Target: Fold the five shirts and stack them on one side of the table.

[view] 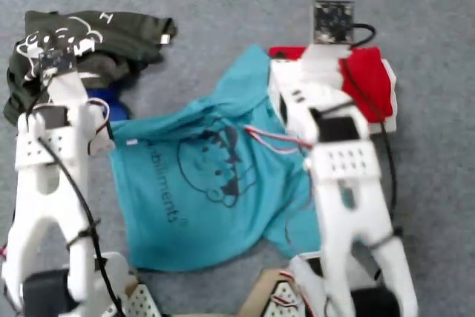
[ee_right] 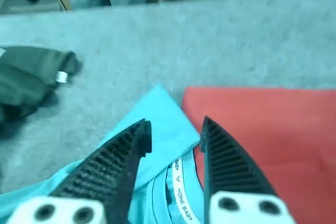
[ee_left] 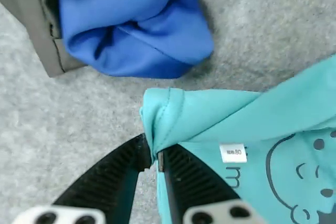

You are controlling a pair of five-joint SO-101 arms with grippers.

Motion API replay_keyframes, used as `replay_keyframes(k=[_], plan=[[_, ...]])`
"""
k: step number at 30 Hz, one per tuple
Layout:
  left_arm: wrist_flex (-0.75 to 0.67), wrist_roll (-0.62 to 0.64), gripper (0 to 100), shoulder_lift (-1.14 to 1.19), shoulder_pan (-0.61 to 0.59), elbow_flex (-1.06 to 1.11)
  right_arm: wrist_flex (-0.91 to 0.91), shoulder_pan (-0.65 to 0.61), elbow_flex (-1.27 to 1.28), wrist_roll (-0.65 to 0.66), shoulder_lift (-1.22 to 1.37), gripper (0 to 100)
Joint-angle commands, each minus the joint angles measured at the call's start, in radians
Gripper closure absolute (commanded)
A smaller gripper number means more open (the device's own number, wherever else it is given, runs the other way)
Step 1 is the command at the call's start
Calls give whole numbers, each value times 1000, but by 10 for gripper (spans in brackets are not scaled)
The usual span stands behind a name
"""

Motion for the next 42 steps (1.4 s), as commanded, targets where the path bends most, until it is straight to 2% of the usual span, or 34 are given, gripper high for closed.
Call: replay_keyframes(k=[1, 6, 11, 15, 20, 23, 27, 30, 37, 42], plan=[[9, -28, 973, -120, -44, 45, 114, 11, -25, -8, -180, 832], [9, -97, 973, -258, -134, 160, 321, 3, -19, 41, -297, 832], [-20, -115, 973, -345, -237, 232, 483, 3, 81, 123, -200, 832], [-149, -100, 973, -353, -240, 332, 410, 9, 257, 129, -77, 832], [-328, 43, 973, -353, -228, 414, 216, 9, 378, 186, 79, 833], [-322, 114, 973, -356, -171, 406, 199, 21, 384, 219, 171, 852], [-315, 124, 973, -353, -94, 386, 192, 58, 367, 227, 263, 990], [-319, 127, 973, -353, -56, 352, 198, 103, 366, 227, 285, 985], [-318, 127, 973, -351, -90, 314, 525, 198, 306, 404, 200, 985], [-308, 123, 973, -356, -147, 283, 850, 238, 229, 632, 74, 985]])
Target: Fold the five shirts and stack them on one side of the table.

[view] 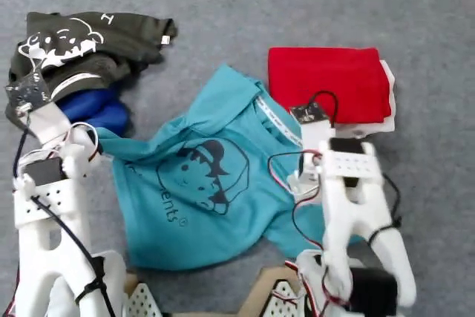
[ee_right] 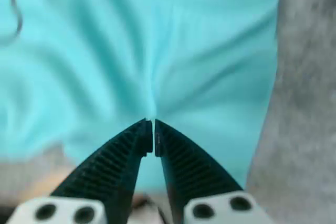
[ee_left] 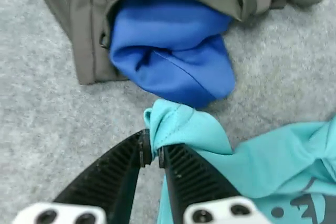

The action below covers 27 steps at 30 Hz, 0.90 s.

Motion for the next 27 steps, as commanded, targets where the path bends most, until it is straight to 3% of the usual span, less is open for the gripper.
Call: replay_keyframes(k=[1, 5, 8, 13, 18, 23, 27], plan=[[-2, 6, 973, -21, -58, -79, 241, 23, -79, 167, -102, 985], [0, 6, 973, -18, -119, -99, 368, 55, -148, 292, -173, 985], [0, 6, 973, -25, -125, -93, 350, 66, -282, 302, -185, 984], [0, 11, 973, -18, -124, -91, 281, -69, -510, 150, -44, 982], [-9, 11, 973, -18, -124, -59, 273, -249, -777, -32, 275, 882], [-9, 11, 973, -18, -124, -44, 288, -290, -1136, -91, 616, 905], [-9, 11, 973, -18, -124, -39, 390, -318, -1481, -91, 868, 856]])
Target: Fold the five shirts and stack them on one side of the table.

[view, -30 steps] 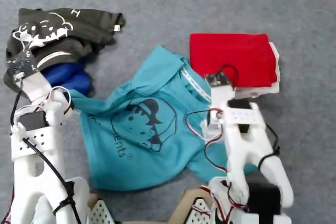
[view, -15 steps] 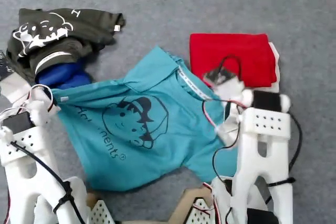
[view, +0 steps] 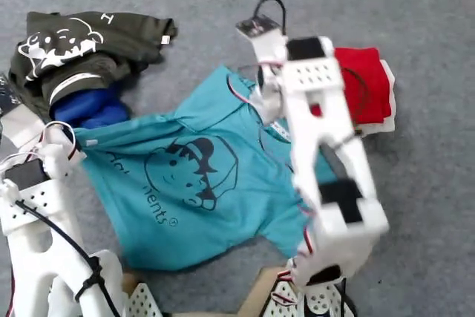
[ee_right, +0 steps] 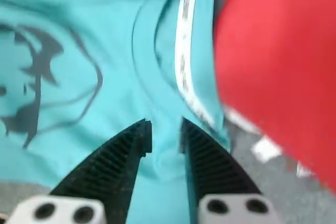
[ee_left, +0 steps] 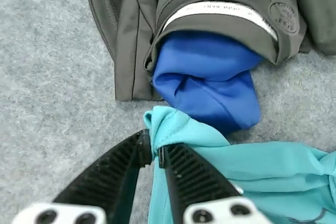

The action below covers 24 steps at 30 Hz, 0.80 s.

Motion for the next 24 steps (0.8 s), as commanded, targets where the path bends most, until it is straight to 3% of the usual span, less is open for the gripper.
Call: replay_keyframes(k=[1, 9, 24], plan=[[-9, 8, 973, -18, -13, -7, 91, -35, -372, -8, 205, 845], [-9, 9, 973, -18, -12, -7, 138, -100, -898, -44, 627, 842], [-9, 9, 973, -17, -12, -5, 133, -110, -1046, -71, 819, 842]])
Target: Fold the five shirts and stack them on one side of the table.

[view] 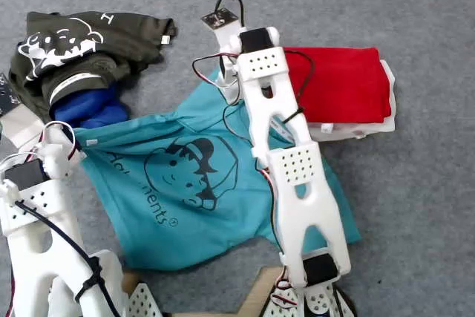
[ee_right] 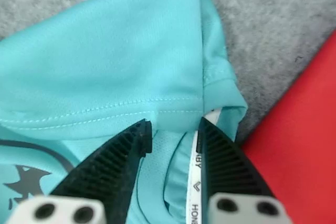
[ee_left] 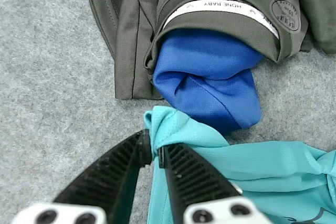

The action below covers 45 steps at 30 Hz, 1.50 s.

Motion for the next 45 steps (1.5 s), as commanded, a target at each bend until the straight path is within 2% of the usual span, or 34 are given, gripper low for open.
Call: replay_keyframes(k=[1, 9, 14, 19, 25, 34, 45], plan=[[-9, 6, 973, -17, -12, -5, 5, -11, -45, 2, -1, 842], [-83, 6, 973, -18, 5, 47, -20, -14, -45, 2, 48, 848], [-80, 5, 973, -20, 28, 53, -20, -9, -47, 23, 48, 983], [-80, 5, 973, -20, 28, 53, -11, -8, -67, 38, 48, 984], [-80, 5, 973, -20, 27, 53, 9, 0, -228, 34, 48, 985], [-80, 5, 973, -20, 25, 53, 12, 28, -414, -52, 39, 985], [-81, 9, 973, -28, 38, 5, 5, 5, -409, -158, -285, 985]])
